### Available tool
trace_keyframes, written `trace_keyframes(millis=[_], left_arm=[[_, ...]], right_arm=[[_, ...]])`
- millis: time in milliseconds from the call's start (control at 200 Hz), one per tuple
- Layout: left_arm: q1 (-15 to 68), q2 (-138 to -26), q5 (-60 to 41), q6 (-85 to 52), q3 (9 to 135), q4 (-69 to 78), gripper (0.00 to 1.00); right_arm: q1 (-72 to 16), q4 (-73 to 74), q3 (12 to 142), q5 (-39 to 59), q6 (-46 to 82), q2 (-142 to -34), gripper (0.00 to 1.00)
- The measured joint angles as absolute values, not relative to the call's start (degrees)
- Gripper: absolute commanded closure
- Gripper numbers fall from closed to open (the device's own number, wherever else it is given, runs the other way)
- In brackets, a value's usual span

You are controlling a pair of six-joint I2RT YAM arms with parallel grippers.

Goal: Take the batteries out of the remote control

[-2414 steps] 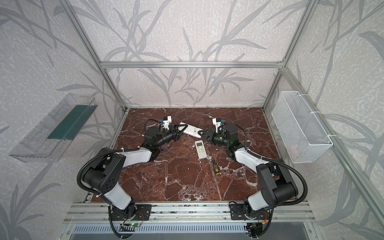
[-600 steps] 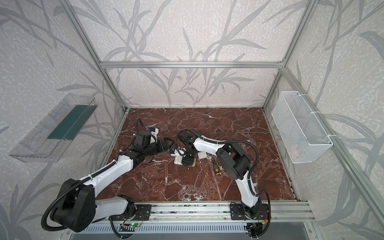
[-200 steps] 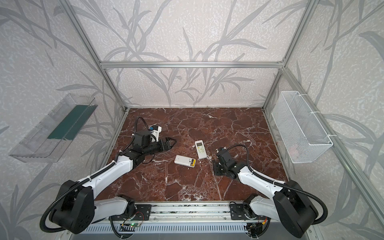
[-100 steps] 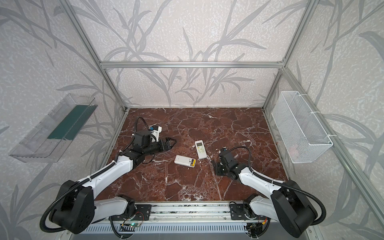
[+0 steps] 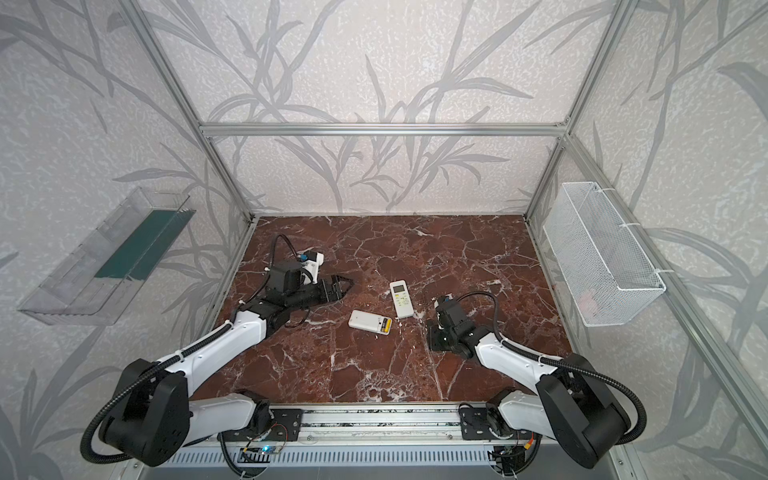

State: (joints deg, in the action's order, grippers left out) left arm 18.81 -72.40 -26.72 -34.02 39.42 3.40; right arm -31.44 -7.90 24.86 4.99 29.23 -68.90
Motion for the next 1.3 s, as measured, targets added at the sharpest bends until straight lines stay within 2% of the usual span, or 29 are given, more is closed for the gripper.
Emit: trace_keyframes(millis=[265,620,1125,1300], left_arm=[[20.75,-76.03,-26.87,-35.99,43.92,1.63,0.05],[25.89,-76.34,-26.87,-39.72,48.71,2.83,0.1],[28.95,-83.48,-25.63,-48.64,48.8,13.43,0.27],[29.67,-86.02,-25.78,-51.24,48.82,17.65,0.42]], right_arm=[[-35.53,-14.55,29.47,1.8,20.73,-57.6,1.0],[-44.56,-19.22,39.46,-4.71,9.39,-60.88,1.0],[-49.8,-22.33,47.31,-7.64,4.67,-67.37,1.0],[-50.48,-22.59,49.17,-7.68,4.47,-70.0,1.0]])
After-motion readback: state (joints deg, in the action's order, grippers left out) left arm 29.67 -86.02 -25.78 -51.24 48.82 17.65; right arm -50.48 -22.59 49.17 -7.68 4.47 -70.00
